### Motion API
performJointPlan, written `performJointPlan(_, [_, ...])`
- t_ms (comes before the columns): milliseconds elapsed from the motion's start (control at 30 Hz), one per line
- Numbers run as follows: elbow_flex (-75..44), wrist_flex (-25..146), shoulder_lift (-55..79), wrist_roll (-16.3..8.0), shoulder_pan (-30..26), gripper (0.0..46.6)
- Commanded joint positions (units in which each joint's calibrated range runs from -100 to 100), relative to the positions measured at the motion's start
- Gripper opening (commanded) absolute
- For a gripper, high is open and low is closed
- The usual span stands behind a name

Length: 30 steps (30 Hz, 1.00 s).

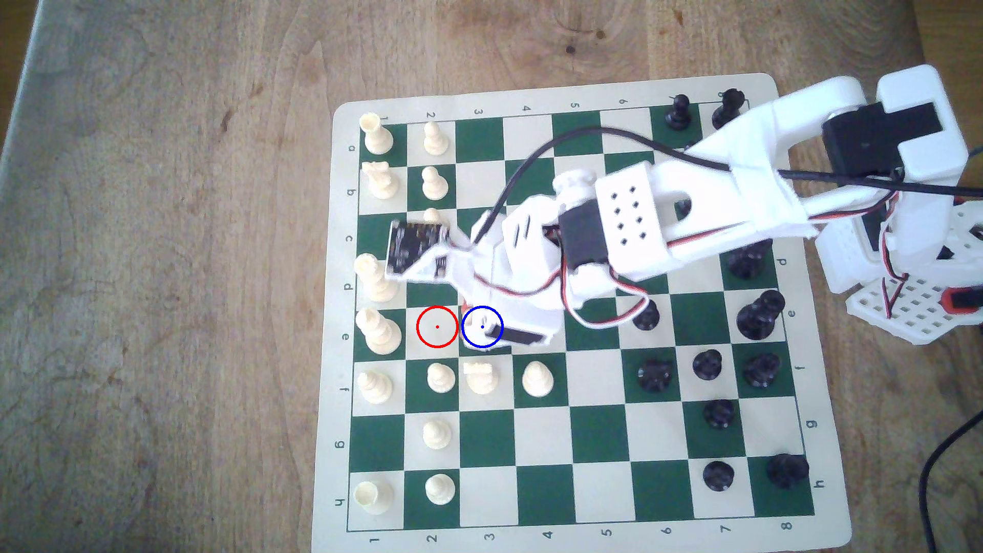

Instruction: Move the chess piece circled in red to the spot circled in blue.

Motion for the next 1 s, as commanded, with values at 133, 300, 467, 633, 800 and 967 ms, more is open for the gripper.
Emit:
performJointPlan(133, [-4.0, -0.2, -0.4, 0.2, 0.1, 2.3])
performJointPlan(300, [-4.0, 0.0, -0.6, 0.4, 0.6, 2.3])
performJointPlan(467, [-4.0, 1.2, -0.6, 0.8, 1.0, 2.2])
performJointPlan(633, [-4.0, 1.9, -0.6, 0.9, 1.0, 2.5])
performJointPlan(800, [-3.3, 2.8, -0.6, 1.4, 1.5, 2.5])
performJointPlan(967, [-2.7, 2.9, -1.3, 1.6, 1.7, 2.5])
